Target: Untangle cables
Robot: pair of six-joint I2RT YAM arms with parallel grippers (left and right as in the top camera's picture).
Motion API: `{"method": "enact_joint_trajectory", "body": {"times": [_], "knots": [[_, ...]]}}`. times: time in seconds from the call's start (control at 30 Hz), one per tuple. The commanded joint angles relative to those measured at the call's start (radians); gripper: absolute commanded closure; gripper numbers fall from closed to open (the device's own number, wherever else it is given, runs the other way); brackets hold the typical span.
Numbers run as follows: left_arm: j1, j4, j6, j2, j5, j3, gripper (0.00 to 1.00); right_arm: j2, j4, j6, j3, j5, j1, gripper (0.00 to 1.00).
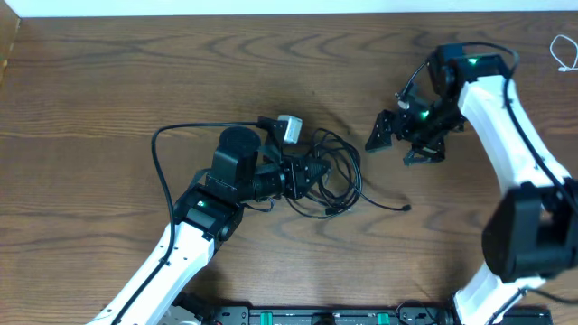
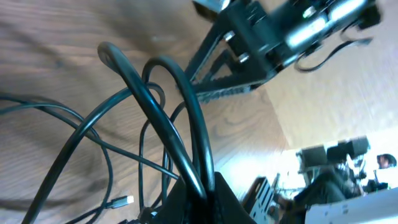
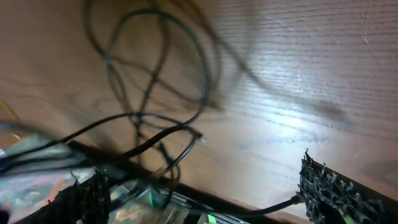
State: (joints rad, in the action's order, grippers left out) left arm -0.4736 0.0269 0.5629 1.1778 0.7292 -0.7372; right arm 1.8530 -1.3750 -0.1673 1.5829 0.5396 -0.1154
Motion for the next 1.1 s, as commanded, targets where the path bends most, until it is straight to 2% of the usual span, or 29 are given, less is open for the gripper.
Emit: {"method": "enact_joint_trajectory", "body": {"times": [0.0, 0.1, 0.23, 0.3, 0.4, 0.47, 0.57, 0.63, 0.67, 0.8, 0.83, 0.9, 0.97, 1.07], "knots": [[-0.004, 0.019, -0.08, -0.009, 0.057, -0.009, 0.92, -0.142, -0.014, 0.007, 0.003, 0.005, 0.003, 0.03], [-0.004, 0.06, -0.08, -0.009, 0.066, -0.009, 0.92, -0.235, 0.004, 0.005, -0.027, 0.006, 0.003, 0.01], [-0.004, 0.163, -0.076, -0.009, 0.155, -0.009, 0.92, -0.351, 0.099, -0.046, -0.15, 0.014, 0.002, 0.01], [-0.004, 0.17, -0.084, -0.009, 0.161, -0.009, 0.92, -0.393, 0.179, -0.063, -0.247, 0.062, 0.002, 0.01], [-0.004, 0.166, -0.13, -0.006, 0.16, -0.009, 0.92, -0.409, 0.301, -0.076, -0.382, 0.234, -0.001, 0.03], [-0.004, 0.17, -0.129, -0.006, 0.157, -0.009, 0.92, -0.408, 0.389, -0.076, -0.464, 0.328, -0.006, 0.15], [-0.004, 0.169, -0.128, -0.006, 0.158, -0.009, 0.92, -0.408, 0.525, -0.075, -0.565, 0.4, -0.011, 0.21], [-0.004, 0.169, -0.128, -0.006, 0.158, -0.009, 0.92, -0.408, 0.607, -0.076, -0.615, 0.403, -0.011, 0.33], [-0.004, 0.17, -0.114, -0.006, 0.158, -0.009, 0.92, -0.408, 0.657, -0.091, -0.646, 0.402, -0.011, 0.48], [-0.004, 0.166, -0.091, -0.006, 0.177, -0.009, 0.92, -0.408, 0.731, -0.09, -0.681, 0.318, -0.01, 0.92], [-0.004, 0.156, -0.091, -0.006, 0.178, -0.009, 0.92, -0.408, 0.738, -0.09, -0.681, 0.254, -0.01, 0.99], [-0.004, 0.114, -0.109, -0.006, 0.175, -0.009, 0.92, -0.409, 0.757, -0.098, -0.681, 0.104, -0.01, 0.99], [-0.003, 0.031, -0.177, -0.006, 0.172, -0.009, 0.92, -0.41, 0.763, -0.175, -0.678, -0.081, -0.004, 0.99], [-0.003, -0.199, -0.223, -0.006, 0.049, -0.009, 0.92, -0.418, 0.745, -0.303, -0.664, -0.317, 0.025, 0.99]]}}
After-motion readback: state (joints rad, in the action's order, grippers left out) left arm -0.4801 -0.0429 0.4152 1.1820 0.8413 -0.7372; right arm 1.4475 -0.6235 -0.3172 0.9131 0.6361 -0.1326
